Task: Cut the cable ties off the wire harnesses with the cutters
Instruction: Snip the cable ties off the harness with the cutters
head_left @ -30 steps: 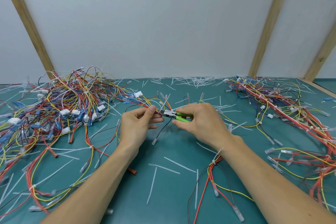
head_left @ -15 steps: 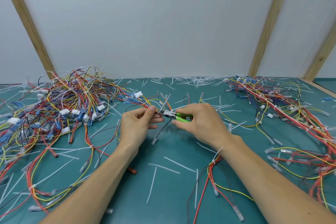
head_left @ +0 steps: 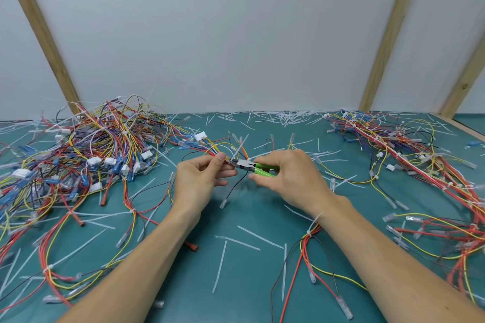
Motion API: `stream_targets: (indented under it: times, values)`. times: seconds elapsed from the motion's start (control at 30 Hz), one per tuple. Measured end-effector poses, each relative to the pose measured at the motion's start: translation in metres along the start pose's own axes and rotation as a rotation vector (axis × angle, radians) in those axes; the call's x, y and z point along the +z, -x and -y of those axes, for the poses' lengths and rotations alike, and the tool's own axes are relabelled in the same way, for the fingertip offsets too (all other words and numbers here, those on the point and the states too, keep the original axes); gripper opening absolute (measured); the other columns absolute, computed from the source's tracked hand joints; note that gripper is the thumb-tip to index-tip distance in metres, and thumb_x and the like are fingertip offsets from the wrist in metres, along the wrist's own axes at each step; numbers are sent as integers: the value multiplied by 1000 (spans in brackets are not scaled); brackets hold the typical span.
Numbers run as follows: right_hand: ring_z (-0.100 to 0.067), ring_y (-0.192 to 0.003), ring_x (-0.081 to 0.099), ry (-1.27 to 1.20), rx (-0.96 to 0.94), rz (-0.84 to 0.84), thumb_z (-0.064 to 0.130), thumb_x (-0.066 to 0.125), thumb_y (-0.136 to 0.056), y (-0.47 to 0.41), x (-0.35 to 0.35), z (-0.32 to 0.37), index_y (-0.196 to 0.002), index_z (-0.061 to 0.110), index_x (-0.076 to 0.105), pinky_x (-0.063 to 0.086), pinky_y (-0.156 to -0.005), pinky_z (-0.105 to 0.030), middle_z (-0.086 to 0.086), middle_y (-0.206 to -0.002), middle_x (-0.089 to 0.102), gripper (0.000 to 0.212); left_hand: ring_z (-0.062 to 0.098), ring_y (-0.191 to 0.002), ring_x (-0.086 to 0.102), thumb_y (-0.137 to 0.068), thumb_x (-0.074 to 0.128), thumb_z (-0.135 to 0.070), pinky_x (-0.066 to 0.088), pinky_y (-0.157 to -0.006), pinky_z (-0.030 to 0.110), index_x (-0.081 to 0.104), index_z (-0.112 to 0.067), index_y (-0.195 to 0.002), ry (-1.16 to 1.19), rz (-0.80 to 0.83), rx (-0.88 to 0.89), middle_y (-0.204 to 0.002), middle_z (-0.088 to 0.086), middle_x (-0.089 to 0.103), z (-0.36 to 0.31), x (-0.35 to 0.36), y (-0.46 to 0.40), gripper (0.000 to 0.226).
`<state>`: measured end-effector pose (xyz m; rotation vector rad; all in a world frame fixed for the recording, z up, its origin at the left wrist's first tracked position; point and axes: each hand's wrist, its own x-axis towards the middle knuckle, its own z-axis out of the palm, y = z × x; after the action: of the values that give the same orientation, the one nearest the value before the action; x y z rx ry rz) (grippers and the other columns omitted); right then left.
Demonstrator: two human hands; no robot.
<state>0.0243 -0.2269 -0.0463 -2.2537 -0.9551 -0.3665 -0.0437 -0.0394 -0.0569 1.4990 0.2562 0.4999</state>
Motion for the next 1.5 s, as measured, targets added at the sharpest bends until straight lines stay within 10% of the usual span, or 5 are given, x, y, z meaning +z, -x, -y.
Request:
stream_targets:
  times: [0.6,1.03,1.17,1.5]
  values:
    - [-7,-64,47,29,-13,-63,47,73,-86,2,3,0,-88,32,73,41,-61,-33,12,-63,54,15,19,-78,77,-99,62,-21,59,-58,23,73,-3,-89,29,-8,-8,-78,7,78,-2,0,0,23]
    - [-27,-64,60,-552,353,-659,36,65,-93,0,2,10,-90,21,56,54,-65,-54,3,-73,63,18,19,-82,77,-104,53,-26,61,-61,26,64,-8,-85,79,-15,-31,-72,-1,73,-5,-3,-4,29]
    - [-9,-63,61,-500,277,-575,17,71,-90,2,9,16,-92,21,58,49,-63,-34,17,-76,67,13,15,-88,74,-107,45,-24,61,-74,33,59,-10,-90,51,22,43,-75,-4,71,-4,-5,-5,25]
    - [-23,-82,66,-234,314,-354,32,74,-86,4,15,6,-101,29,54,54,-77,-44,10,-94,74,26,14,-82,74,-106,45,-17,60,-67,31,61,-14,-88,7,158,130,-81,-1,67,-5,-1,-1,25]
